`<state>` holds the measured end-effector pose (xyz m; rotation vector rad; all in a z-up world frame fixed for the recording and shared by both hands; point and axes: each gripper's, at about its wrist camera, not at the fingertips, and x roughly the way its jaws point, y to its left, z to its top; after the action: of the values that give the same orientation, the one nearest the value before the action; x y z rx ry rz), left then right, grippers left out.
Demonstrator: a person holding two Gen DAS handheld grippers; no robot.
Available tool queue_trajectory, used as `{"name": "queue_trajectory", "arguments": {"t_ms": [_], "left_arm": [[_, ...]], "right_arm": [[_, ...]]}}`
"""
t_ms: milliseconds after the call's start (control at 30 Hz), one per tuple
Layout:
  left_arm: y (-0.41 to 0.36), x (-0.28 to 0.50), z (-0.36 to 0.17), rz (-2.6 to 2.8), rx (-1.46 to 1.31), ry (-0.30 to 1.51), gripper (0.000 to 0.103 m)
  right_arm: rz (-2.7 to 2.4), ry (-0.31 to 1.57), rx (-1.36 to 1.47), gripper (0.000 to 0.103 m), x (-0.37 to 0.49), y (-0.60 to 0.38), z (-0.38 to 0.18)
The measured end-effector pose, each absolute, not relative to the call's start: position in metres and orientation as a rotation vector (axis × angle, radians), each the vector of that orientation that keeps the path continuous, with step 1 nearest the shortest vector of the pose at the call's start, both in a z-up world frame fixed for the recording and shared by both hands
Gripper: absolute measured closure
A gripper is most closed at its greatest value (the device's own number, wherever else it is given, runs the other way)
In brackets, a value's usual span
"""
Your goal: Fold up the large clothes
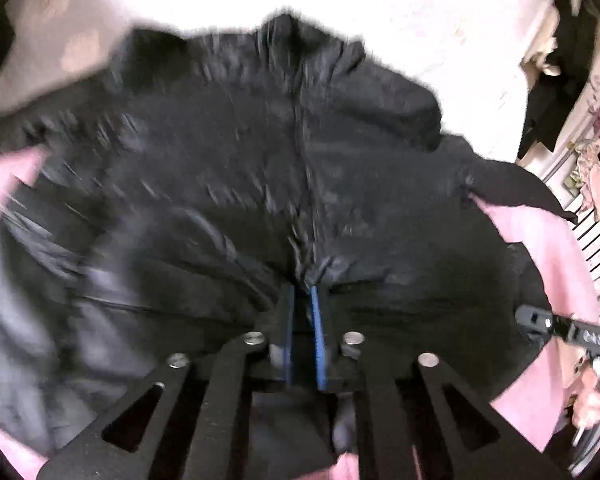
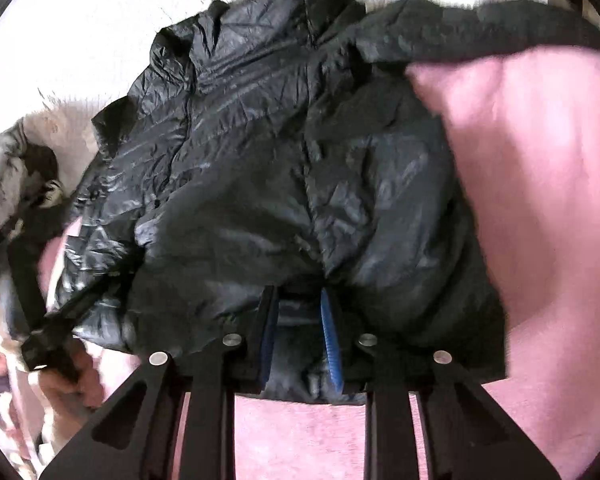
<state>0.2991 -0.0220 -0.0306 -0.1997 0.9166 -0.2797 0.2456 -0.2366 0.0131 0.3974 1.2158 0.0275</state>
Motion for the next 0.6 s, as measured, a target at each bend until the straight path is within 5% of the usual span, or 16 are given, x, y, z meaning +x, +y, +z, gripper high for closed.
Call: {"name": "queue_trajectory", "arguments": {"t_ms": [67, 233, 300, 367, 600], "left_arm": [[-0.014, 0.285, -0.011, -0.243, -0.132, 0.855, 0.073], [0.018, 0.253, 0.027, -0.214, -0.084, 0.765, 0.059], [0.028, 0.240, 0.038, -0.202, -0.056, 0.733, 0.046], [0.033, 0.231, 0.045, -0.205, -0.023, 0.707, 0.020], [0.052, 0.212, 0.042, -0.210, 0.090, 0.698, 0.003]], "right_arm": [[0.014, 1.173, 0.355, 0.079, 0.242, -0.235, 0.023], [0.056, 1.102, 0.335, 0.079, 0.229, -0.232, 0.046], [0.062, 1.062, 0.296, 0.079, 0.224, -0.228, 0.056], [0.078, 1.031, 0.272, 0.079, 0.220, -0.223, 0.065], [0.133, 0.976, 0.127, 0.070, 0.205, -0.195, 0.077]]}}
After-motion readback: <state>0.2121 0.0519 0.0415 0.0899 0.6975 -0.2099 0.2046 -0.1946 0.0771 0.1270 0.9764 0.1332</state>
